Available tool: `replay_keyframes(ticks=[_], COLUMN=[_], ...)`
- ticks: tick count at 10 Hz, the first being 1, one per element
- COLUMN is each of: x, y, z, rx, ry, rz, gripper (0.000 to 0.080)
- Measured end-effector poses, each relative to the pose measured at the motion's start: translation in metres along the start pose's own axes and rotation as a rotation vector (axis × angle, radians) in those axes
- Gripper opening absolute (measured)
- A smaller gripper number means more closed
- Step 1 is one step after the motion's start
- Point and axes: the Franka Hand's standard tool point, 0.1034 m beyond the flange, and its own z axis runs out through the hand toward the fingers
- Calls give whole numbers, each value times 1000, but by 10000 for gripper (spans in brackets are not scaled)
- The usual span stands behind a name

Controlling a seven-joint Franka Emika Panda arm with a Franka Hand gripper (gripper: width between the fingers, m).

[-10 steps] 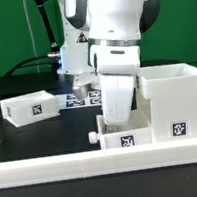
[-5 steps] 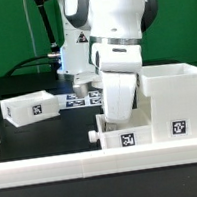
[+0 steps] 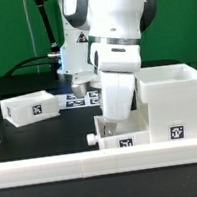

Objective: Assemble drawer

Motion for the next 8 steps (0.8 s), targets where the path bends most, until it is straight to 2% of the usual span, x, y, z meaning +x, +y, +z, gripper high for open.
replay_keyframes(ticks=[1,2,5,6,8], x=[0,0,0,-7,-27], y=[1,2,10,12,14], z=[-1,-5,-33,-39,-40], rx=[-1,-7,-19,-18,-13], ry=[0,1,-8,-15,-22], rz=[1,5,24,15,-2], gripper=[547,629,649,649,649])
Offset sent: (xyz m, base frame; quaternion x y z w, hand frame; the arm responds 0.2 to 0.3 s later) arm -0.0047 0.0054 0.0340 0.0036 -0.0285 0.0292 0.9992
